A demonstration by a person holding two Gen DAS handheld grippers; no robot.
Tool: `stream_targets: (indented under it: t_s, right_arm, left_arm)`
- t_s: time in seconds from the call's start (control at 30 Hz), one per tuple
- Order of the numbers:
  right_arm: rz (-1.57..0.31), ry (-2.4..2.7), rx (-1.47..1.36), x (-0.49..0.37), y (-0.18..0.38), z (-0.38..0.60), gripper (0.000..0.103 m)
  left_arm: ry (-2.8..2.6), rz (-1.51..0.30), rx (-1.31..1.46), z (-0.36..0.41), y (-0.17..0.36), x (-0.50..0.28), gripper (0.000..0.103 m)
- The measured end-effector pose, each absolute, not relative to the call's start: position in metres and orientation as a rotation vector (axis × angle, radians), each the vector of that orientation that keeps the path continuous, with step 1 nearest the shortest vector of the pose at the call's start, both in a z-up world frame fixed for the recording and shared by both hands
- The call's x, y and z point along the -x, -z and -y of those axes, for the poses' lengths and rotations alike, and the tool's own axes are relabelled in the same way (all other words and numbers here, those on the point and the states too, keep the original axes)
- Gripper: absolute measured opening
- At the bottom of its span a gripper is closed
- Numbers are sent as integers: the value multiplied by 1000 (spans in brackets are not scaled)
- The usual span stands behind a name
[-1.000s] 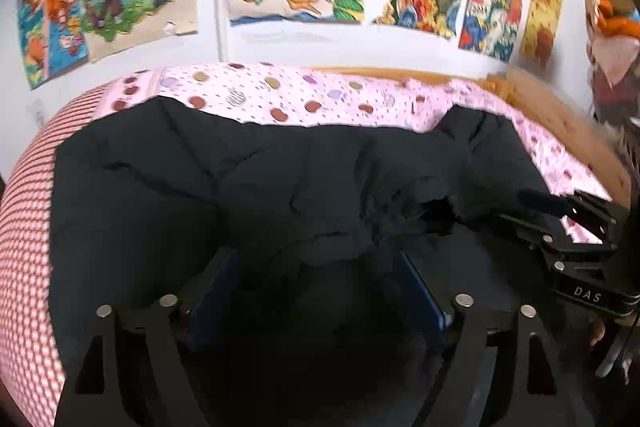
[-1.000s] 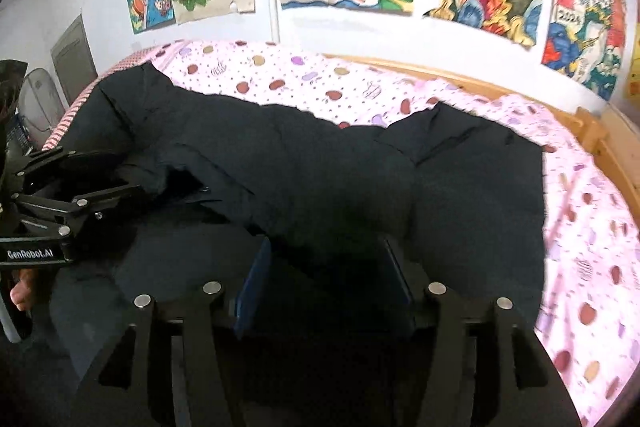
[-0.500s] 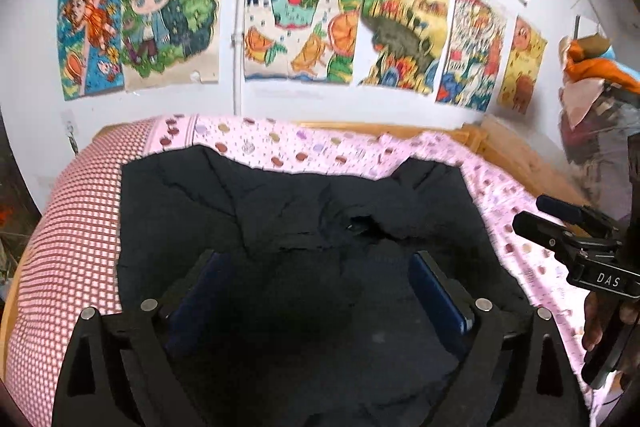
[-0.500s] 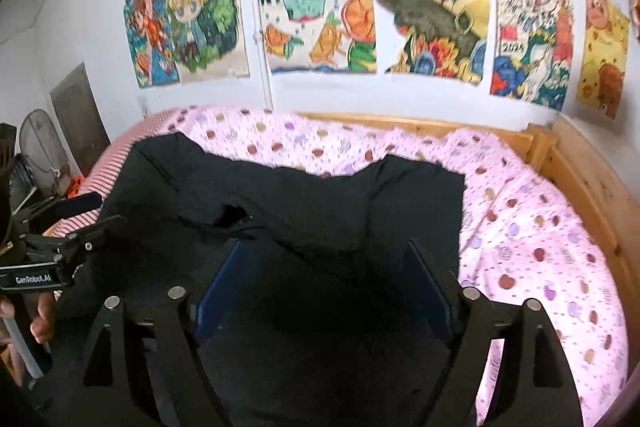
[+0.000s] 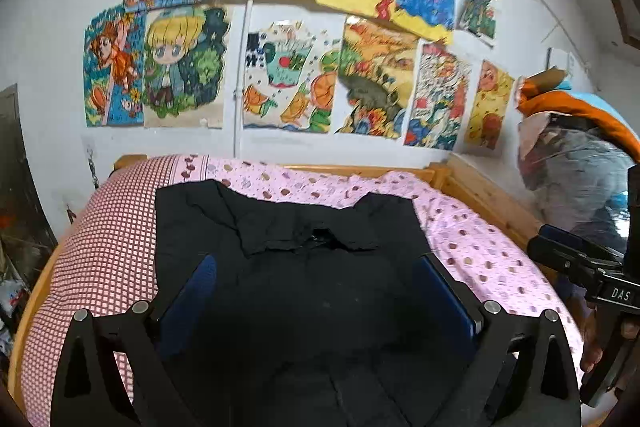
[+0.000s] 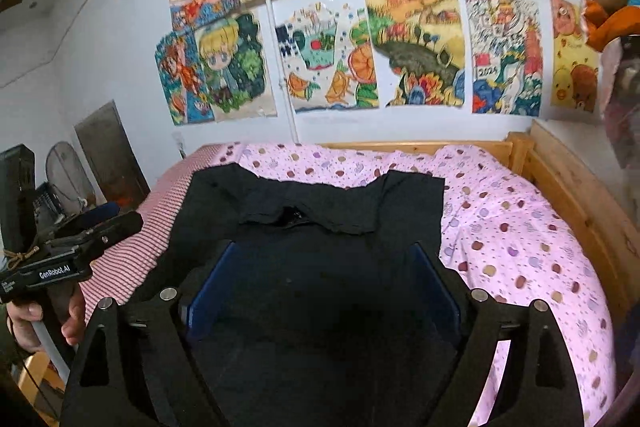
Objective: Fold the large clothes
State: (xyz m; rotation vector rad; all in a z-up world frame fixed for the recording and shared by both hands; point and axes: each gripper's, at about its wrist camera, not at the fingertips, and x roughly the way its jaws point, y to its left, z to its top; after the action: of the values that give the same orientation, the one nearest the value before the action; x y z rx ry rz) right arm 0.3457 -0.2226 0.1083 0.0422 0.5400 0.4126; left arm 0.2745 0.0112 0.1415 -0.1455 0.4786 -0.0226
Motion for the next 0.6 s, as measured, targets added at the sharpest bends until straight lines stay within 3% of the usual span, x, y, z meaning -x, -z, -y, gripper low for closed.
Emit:
stream_targets:
  t_s: [0.23, 0.6]
  right_arm:
    - [-481, -441, -41, -292, -130, 234, 85]
    - [-433, -514, -1, -212, -116, 245, 86]
  left_arm:
    - [46, -425, 112, 1, -161, -218, 103]
    - [78, -385, 136, 0, -139, -153, 103]
